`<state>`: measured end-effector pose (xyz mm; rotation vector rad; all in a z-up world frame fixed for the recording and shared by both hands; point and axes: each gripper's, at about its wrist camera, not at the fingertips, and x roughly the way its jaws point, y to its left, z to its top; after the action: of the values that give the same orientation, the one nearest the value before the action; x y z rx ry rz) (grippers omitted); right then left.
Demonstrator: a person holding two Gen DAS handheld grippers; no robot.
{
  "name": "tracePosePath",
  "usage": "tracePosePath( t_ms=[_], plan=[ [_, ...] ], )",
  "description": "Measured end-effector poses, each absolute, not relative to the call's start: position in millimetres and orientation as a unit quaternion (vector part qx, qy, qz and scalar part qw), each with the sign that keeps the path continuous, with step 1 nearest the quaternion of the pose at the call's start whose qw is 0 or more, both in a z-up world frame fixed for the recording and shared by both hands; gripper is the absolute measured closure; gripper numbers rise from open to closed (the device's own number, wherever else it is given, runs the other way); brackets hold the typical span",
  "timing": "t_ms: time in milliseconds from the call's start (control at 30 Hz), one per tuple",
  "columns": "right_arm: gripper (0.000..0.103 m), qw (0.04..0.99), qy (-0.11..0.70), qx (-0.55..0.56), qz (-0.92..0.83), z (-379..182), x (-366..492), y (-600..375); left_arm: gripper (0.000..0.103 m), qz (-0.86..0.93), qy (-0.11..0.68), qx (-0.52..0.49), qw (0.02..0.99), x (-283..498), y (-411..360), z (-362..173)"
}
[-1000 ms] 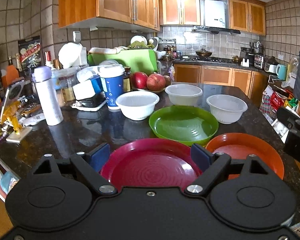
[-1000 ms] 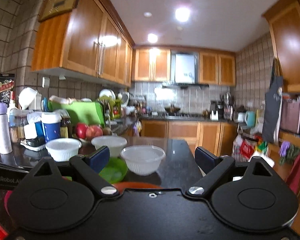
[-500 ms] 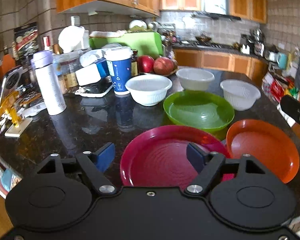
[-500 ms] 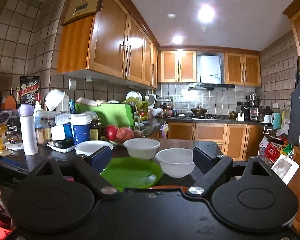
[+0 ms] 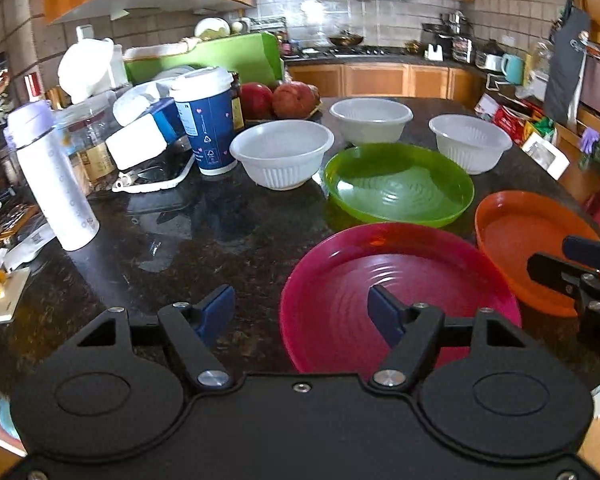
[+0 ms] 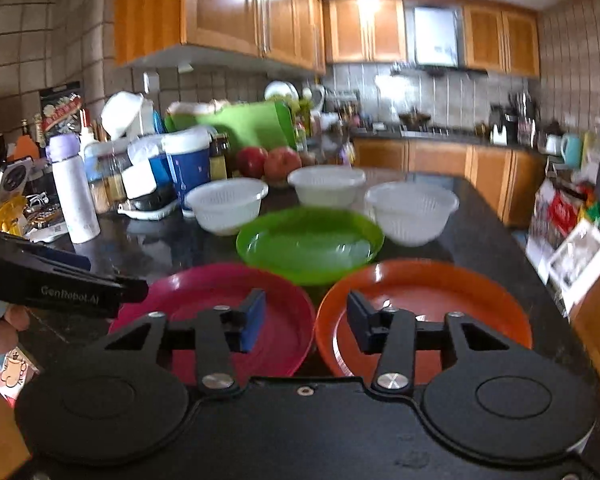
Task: Organize plates and bowls
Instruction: 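Lower the left gripper onto the magenta plate rim and close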
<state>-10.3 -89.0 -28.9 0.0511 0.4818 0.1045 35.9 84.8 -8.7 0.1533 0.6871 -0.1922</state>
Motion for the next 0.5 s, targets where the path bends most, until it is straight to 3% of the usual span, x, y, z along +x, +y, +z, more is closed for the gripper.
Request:
tracePosePath(
  t_ms=[333, 500],
  plan=[
    [0.066, 0.948, 0.314, 0.045, 0.009, -45, -3, -63, 0.042, -0.136, 0.356, 0.093, 0.92, 53, 101, -19],
    [0.075, 0.937, 0.343, 0.06, -0.016, -52, 6, -62, 0.046, -0.147, 0.366, 0.095, 0.914, 61, 105, -23]
  ],
)
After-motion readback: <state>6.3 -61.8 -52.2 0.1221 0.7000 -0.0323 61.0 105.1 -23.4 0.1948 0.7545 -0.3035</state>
